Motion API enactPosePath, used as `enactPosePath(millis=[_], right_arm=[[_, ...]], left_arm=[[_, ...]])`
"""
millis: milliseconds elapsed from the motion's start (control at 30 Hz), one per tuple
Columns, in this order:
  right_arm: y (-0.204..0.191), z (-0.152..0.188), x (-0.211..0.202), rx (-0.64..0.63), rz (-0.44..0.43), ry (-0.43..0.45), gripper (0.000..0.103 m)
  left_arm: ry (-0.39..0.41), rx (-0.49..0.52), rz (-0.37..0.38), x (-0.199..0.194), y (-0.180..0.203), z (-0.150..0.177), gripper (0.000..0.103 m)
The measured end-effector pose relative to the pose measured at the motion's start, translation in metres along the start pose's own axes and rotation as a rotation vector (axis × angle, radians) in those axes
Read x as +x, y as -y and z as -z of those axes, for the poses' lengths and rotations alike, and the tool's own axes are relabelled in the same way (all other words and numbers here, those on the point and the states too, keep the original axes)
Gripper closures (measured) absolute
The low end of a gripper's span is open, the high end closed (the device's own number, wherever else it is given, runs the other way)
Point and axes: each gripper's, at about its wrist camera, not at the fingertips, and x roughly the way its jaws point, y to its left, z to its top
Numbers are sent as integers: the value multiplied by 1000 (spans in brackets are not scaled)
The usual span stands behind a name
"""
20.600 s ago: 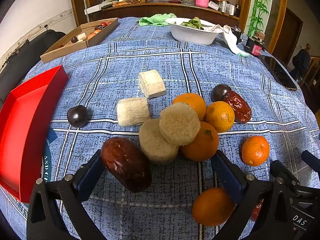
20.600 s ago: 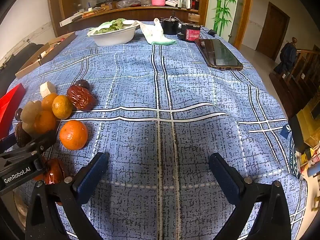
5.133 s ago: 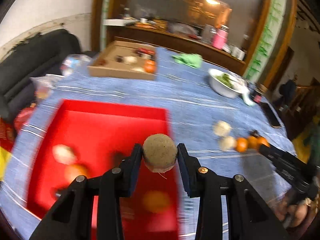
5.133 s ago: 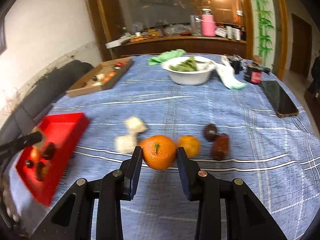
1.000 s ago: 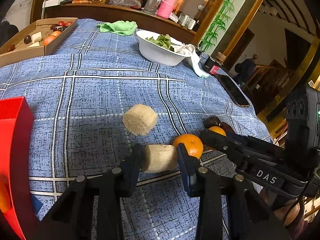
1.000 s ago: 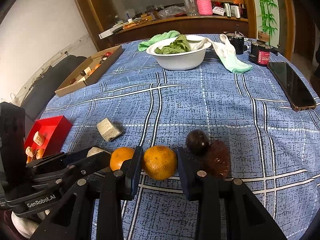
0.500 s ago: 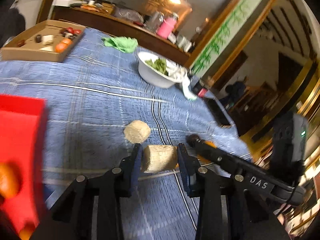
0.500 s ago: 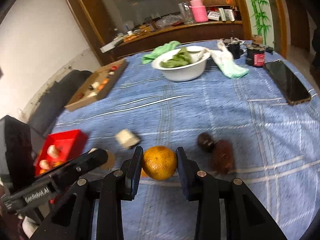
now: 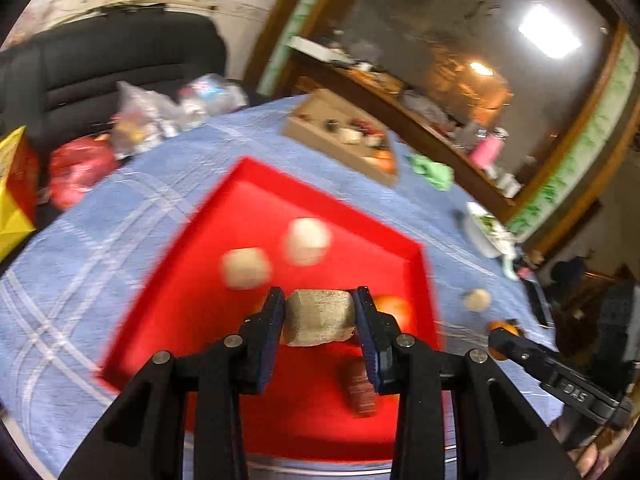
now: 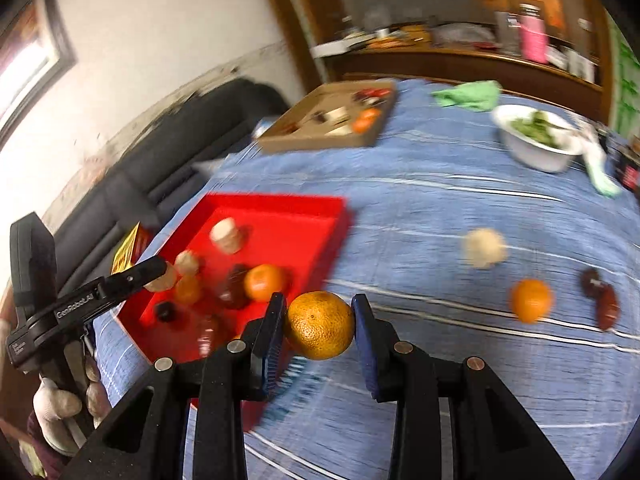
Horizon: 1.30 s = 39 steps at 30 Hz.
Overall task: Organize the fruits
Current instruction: 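Carry the mandarin and cylindrical cake over the red tray and open both tools, then grasp another mandarin with the right tool while the left tool grasps a square beige cake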
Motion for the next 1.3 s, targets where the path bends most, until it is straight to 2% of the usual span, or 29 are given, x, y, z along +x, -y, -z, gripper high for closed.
enactPosePath(millis=[200,300,367,433,567,700,967,1200,1300], right_arm=[[-44,-3,44,-64,-26,-82,66],[-55,-1,57,-75,-40,-113,65],[-61,0,63,-83,-37,-122,65],[-64,2,65,-87,-30,-127,64],[-64,1,64,-71,-20,-114,50],[-58,2,53,-48,-9,-82,50],[-22,23,6,29,21,-13,46],[42,62,-44,146,104,20,42],[77,79,-67,202,162,30,42]], left_arm=[[-39,-14,-26,11,-15,9,68],[-40,-19,-4,11,-16,8,67],[-41,-30,19,8,-19,7,62],[-33,-46,40,3,-21,6,51],[-8,-59,52,-5,-25,3,48],[12,-64,46,-13,-24,0,45],[14,-21,61,-24,0,5,39],[-50,-18,166,-26,37,13,26],[-67,25,195,-25,59,18,25]])
